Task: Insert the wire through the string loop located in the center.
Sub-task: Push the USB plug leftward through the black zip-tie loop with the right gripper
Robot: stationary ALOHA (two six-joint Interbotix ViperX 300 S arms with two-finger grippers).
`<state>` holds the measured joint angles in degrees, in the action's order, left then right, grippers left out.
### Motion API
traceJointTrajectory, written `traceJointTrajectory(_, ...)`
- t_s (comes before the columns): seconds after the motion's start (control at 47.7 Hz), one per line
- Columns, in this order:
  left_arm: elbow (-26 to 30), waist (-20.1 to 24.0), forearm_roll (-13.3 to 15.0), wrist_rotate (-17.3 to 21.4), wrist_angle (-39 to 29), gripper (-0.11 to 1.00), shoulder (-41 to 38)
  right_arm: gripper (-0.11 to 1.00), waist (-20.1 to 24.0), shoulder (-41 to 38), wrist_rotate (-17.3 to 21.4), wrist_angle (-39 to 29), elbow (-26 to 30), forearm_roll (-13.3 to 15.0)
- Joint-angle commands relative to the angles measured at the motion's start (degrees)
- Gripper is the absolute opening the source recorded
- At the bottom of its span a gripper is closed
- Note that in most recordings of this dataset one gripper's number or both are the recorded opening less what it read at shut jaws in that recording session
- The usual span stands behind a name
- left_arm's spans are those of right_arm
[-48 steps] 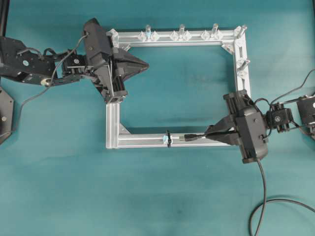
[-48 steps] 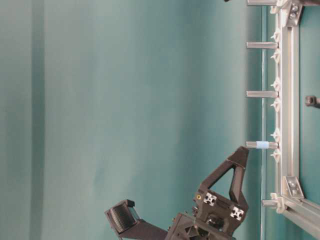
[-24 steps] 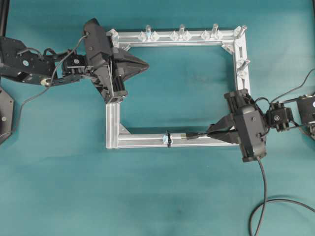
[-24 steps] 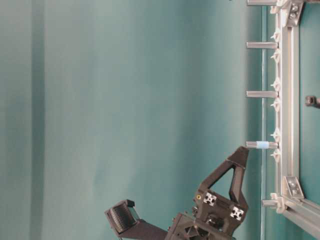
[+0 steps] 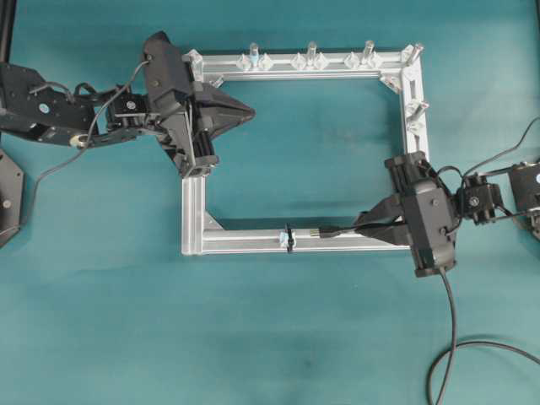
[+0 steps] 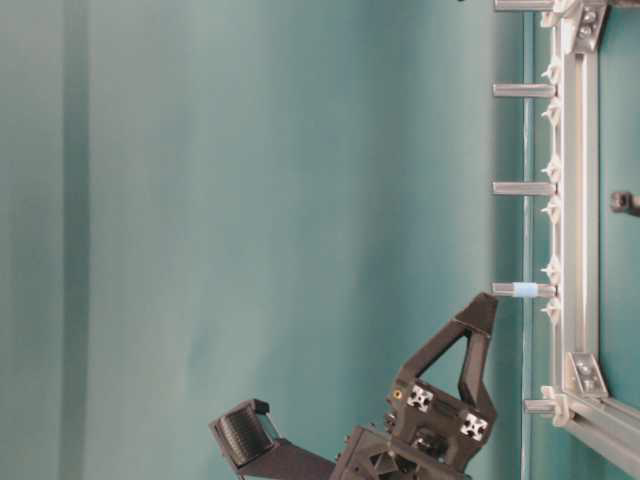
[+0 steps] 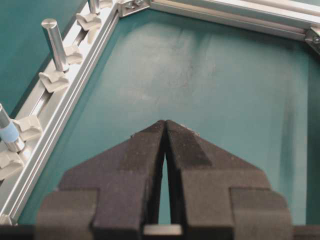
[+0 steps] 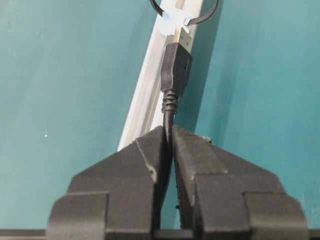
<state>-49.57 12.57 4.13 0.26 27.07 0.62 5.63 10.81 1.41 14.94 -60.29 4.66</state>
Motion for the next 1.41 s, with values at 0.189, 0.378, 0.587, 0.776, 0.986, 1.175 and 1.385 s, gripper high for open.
traceJointTrajectory(0.189, 0.53, -0.26, -0.18, -0.53, 0.26, 0.0, 1.41, 0.07, -0.18, 0.97, 0.0, 0.18, 0.97, 0.0)
traceJointTrajectory(0.378, 0.7, -0.35, -0.09, -0.53, 0.26, 0.0, 1.41, 0.07, -0.18, 0.97, 0.0, 0.18, 1.32, 0.0)
traceJointTrajectory(0.587, 0.88, -0.88, -0.18, -0.44, 0.26, 0.0, 1.32, 0.07, -0.26, -0.18, 0.0, 0.44, 2.9, 0.0)
traceJointTrajectory(0.776, 0.88, -1.14, -0.09, -0.53, 0.26, 0.0, 1.41, 0.07, -0.35, -3.52, 0.0, 0.26, 5.62, -0.09)
traceJointTrajectory(0.986, 0.88, -1.76, -0.09, -0.53, 0.26, 0.0, 1.41, 0.07, -0.26, -7.03, 0.0, 0.44, 8.7, -0.09)
traceJointTrajectory(1.175, 0.88, -2.29, -0.18, -0.53, 0.26, 0.0, 1.41, 0.07, -0.26, -10.11, 0.0, 0.18, 11.78, -0.09)
traceJointTrajectory(1.385, 0.7, -2.64, -0.09, -0.53, 0.26, 0.0, 1.41, 0.07, -0.44, -12.74, 0.0, -0.35, 15.03, -0.09)
